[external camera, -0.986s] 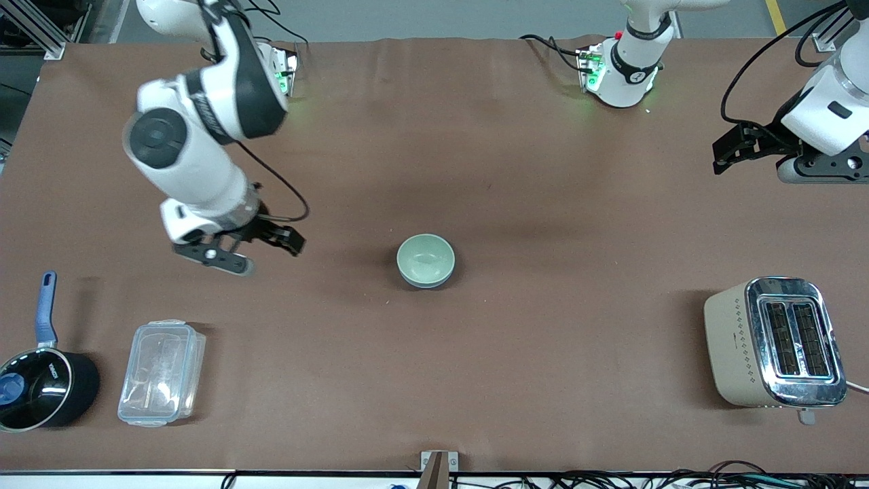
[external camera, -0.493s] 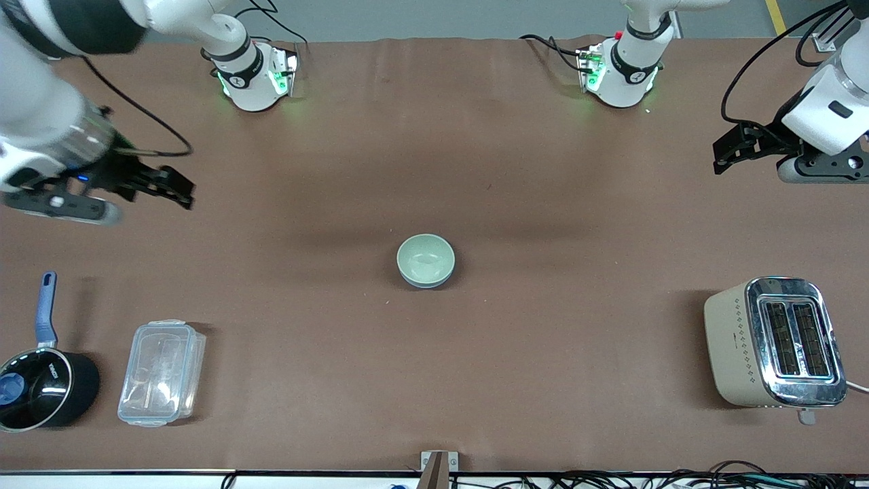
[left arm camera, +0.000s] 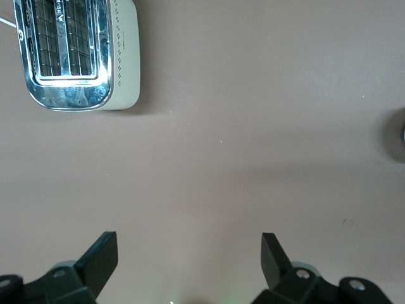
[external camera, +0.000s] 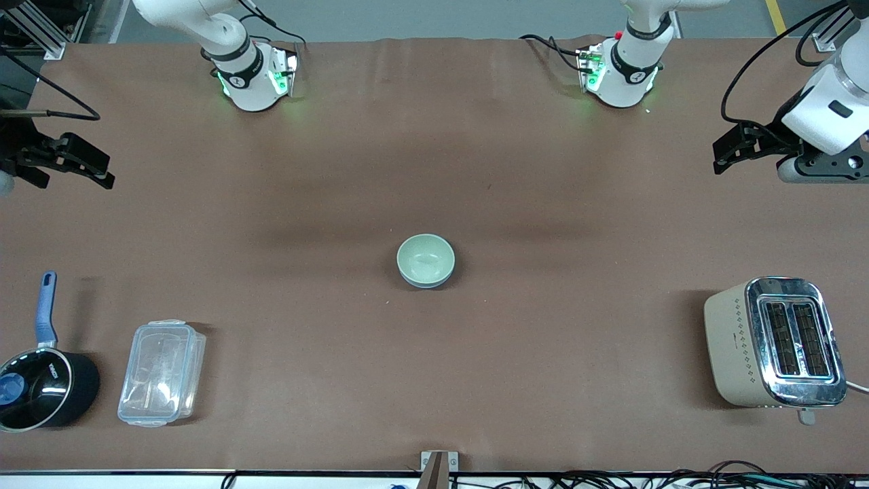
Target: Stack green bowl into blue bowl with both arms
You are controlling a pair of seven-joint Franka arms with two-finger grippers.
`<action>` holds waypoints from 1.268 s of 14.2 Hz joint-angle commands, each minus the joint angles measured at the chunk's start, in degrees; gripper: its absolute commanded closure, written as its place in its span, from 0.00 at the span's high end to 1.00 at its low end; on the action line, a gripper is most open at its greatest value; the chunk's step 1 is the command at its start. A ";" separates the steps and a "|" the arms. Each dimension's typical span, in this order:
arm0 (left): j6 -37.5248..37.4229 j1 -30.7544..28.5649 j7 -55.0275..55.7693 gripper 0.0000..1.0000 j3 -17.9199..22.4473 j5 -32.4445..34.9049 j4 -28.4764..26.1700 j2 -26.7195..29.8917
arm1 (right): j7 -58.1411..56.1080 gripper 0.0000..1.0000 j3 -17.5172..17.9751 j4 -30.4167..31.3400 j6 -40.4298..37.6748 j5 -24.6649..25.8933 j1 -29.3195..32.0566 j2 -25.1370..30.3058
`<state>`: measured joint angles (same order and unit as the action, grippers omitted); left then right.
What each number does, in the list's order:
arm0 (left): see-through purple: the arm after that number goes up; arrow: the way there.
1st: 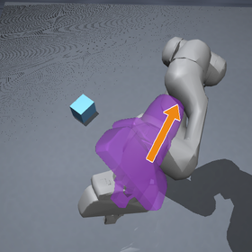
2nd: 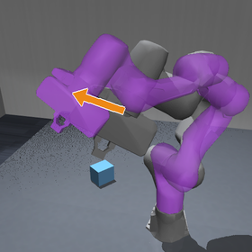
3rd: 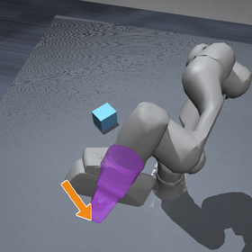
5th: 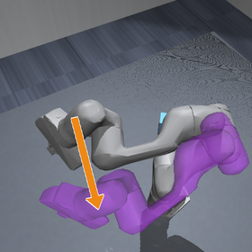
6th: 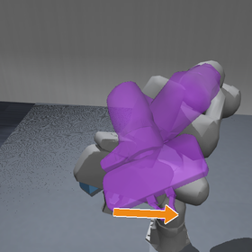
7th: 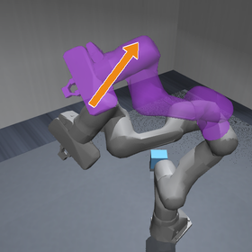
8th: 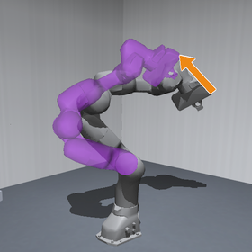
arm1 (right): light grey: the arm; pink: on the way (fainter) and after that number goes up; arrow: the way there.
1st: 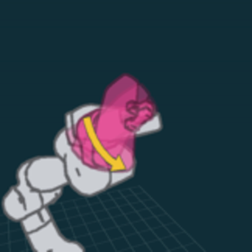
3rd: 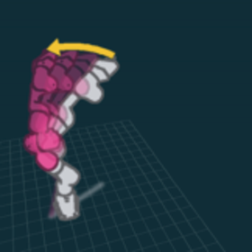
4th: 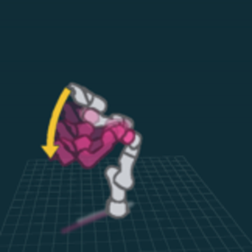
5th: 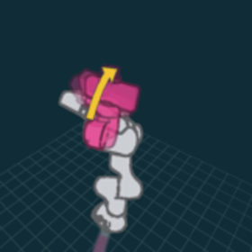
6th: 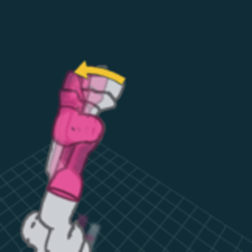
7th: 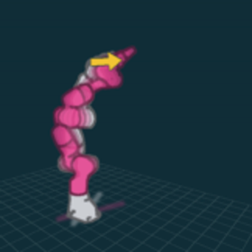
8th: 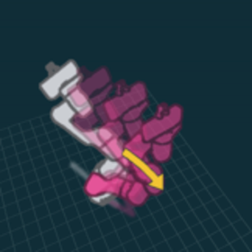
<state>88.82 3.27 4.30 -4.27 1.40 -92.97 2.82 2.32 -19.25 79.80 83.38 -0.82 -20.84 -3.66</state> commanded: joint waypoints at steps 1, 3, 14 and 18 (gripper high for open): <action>0.13 0.15 -0.87 1.00 -0.03 -1.23 0.16 0.52 | -0.83 1.00 14.72 -0.87 -2.61 1.26 13.84 0.49; 0.13 0.24 -0.87 1.00 -0.03 -1.23 0.24 0.52 | -1.00 1.00 19.07 -0.17 -1.91 1.34 18.28 1.20; 0.13 1.21 -0.34 1.00 -0.39 -1.32 2.18 -0.53 | -4.95 1.00 15.04 2.38 6.01 3.28 17.32 0.94; 0.13 1.12 -0.52 1.00 -0.47 -1.40 2.18 -0.53 | -5.04 1.00 14.77 2.47 5.74 3.28 17.06 0.94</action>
<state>88.86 4.68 4.29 -4.50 1.39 -91.91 2.74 -2.06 -4.79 81.02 88.78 1.39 -3.93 -3.63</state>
